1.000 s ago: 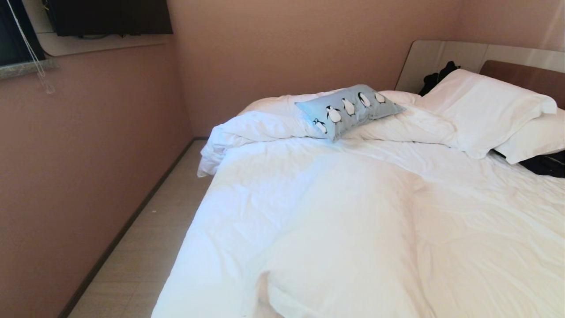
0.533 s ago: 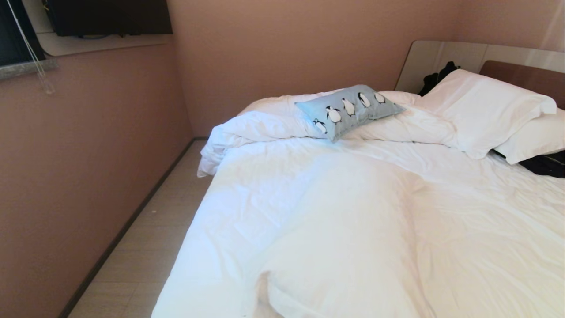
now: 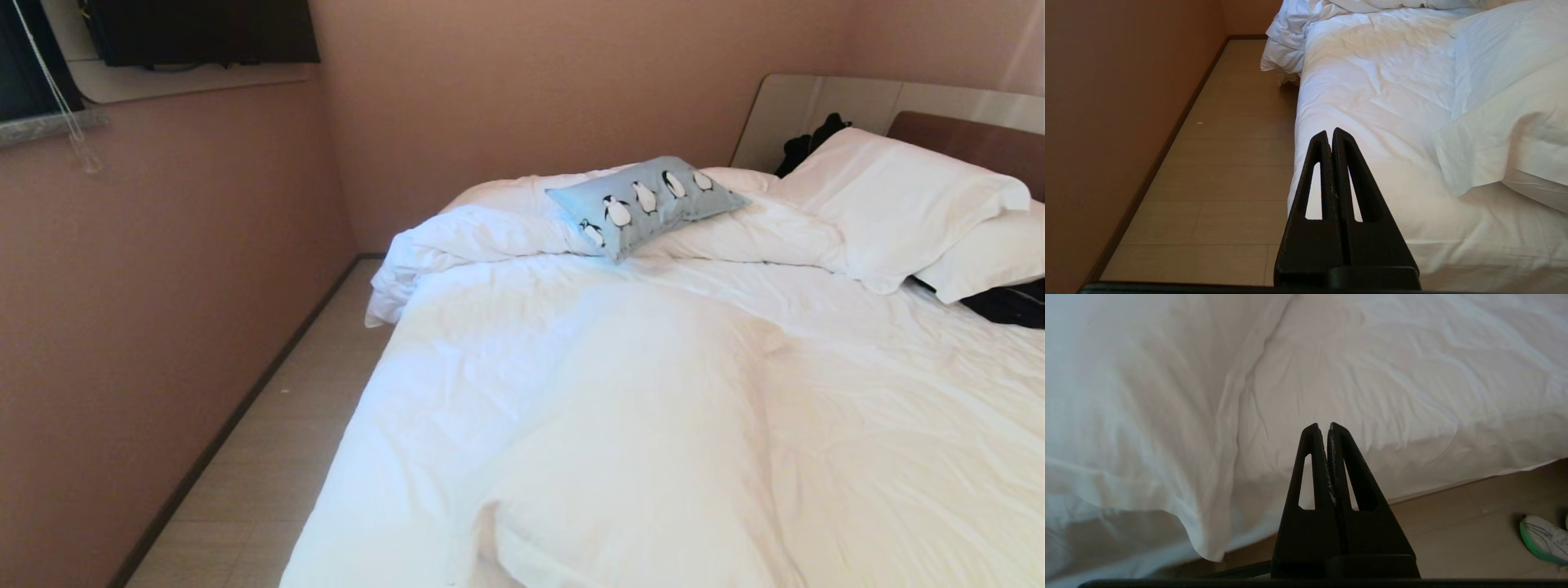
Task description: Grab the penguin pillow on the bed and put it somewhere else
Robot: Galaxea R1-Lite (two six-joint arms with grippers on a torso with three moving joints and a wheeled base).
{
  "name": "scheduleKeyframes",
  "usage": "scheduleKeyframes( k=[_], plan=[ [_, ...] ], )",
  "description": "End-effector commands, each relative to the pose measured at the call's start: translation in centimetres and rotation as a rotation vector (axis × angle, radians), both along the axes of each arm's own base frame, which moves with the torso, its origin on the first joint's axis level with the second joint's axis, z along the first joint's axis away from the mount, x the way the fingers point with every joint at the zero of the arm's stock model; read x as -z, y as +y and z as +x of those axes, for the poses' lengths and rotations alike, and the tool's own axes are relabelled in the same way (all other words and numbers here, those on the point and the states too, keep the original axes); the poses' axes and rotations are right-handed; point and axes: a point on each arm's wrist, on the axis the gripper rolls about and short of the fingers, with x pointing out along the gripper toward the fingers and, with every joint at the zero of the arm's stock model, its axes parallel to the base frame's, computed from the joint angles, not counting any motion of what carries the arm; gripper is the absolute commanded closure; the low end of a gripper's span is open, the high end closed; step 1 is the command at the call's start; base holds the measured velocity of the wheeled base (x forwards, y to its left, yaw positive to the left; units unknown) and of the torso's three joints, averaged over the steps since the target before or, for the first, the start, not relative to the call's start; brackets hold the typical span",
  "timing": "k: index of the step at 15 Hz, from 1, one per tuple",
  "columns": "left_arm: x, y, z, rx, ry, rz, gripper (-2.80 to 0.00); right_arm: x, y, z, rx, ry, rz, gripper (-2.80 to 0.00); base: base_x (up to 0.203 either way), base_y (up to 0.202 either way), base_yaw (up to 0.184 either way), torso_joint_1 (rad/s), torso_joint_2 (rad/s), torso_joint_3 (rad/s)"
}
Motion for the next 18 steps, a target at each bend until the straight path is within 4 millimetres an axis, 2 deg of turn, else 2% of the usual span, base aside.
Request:
scheduleKeyframes(
  k=[1,5,8,15,18],
  plan=[
    [0.0,0.0,0.0,0.0,0.0,-0.001,0.0,-1.0,0.0,2.1,-0.043,-0.292,-0.069,0.0,0.0,0.0,0.0,0.0,0.0,0.0],
    [0.0,0.0,0.0,-0.001,0.002,-0.001,0.0,-0.5,0.4,2.7,-0.188,-0.31,-0.093,0.0,0.0,0.0,0.0,0.0,0.0,0.0],
    [0.0,0.0,0.0,-0.001,0.0,-0.001,0.0,0.3,0.4,3.1,-0.192,-0.293,-0.118,0.0,0.0,0.0,0.0,0.0,0.0,0.0],
    [0.0,0.0,0.0,0.0,0.0,-0.001,0.0,1.9,0.3,4.4,-0.179,-0.406,-0.18,0.0,0.0,0.0,0.0,0.0,0.0,0.0],
    [0.0,0.0,0.0,-0.001,-0.002,-0.001,0.0,2.4,0.3,4.5,-0.19,-0.361,-0.177,0.0,0.0,0.0,0.0,0.0,0.0,0.0]
  ],
)
